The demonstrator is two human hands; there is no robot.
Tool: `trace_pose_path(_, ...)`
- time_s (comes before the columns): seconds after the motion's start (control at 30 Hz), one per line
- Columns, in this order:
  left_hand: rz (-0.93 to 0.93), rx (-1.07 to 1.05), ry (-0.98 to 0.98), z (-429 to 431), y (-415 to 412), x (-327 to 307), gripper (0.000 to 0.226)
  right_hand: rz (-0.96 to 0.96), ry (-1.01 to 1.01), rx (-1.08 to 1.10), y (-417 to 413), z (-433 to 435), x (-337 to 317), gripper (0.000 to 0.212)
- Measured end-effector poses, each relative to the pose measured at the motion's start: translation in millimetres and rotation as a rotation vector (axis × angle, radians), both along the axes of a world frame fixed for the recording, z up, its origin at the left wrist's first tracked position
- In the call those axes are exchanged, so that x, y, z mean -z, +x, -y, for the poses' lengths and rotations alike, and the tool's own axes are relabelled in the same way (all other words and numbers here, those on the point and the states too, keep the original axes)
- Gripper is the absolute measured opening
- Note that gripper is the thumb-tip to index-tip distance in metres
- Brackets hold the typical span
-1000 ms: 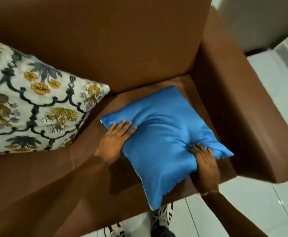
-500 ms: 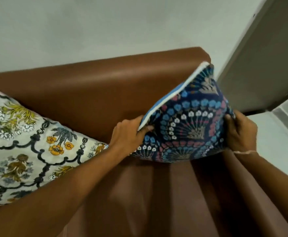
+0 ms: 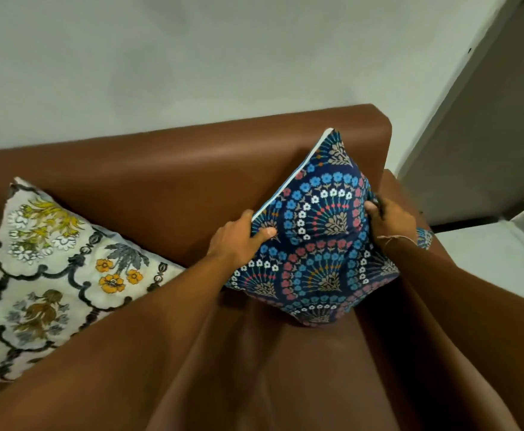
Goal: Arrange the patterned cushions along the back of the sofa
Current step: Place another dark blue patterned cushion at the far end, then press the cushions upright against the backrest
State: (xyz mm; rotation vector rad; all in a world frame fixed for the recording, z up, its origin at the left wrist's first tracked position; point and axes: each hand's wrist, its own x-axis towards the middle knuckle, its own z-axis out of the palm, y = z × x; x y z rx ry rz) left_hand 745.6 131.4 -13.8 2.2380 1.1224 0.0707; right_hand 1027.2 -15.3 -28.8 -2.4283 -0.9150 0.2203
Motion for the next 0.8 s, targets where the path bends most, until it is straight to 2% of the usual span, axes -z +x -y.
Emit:
trace_pose_path(0.1, 0.017, 0.041, 0.136, 5.3, -18.4, -15.4, 0.066, -0.069, 0.191, 0.201, -19.7, 12.1, -16.8, 0.065)
trace_pose_path(0.17, 0.034, 0.054, 0.234, 0.9, -40.8, -27.2, 0.065, 0.03, 0.372, 0.277, -44.8, 17.7, -30.9, 0.057)
trace_pose_path(0.23, 0.057, 0.045, 0.377, -13.8, -78.4, -41.4, 0.062, 0.135, 0.559, 0.234, -82.6, 8.8, -50.0, 0.049)
trace_pose_path(0.3, 0.083, 0.023, 0.518, -33.0, -119.6, -58.1, 0.061, 0.19, 0.645, 0.132, -123.6, -9.9, -68.6, 0.049)
trace_pose_path(0.43, 0.087, -0.072, 0.691, -75.2, -227.4, -100.5, 0.061, 0.155, 0.617, -0.106, -238.0, -68.3, -110.6, 0.054)
trace_pose_path(0.6, 0.012, -0.192, 0.73, -133.6, -407.6, -126.9, 0.07, 0.116, 0.561, -0.431, -420.4, -156.8, -130.2, 0.057)
trace_pose_path(0.7, -0.058, -0.295, 0.678, -163.5, -523.4, -116.9, 0.088, 0.088, 0.465, -0.579, -531.5, -206.0, -112.7, 0.06)
trace_pose_path(0.8, -0.099, -0.414, 0.558, -187.0, -617.5, -95.6, 0.117, 0.004, 0.344, -0.738, -613.1, -246.0, -82.8, 0.069)
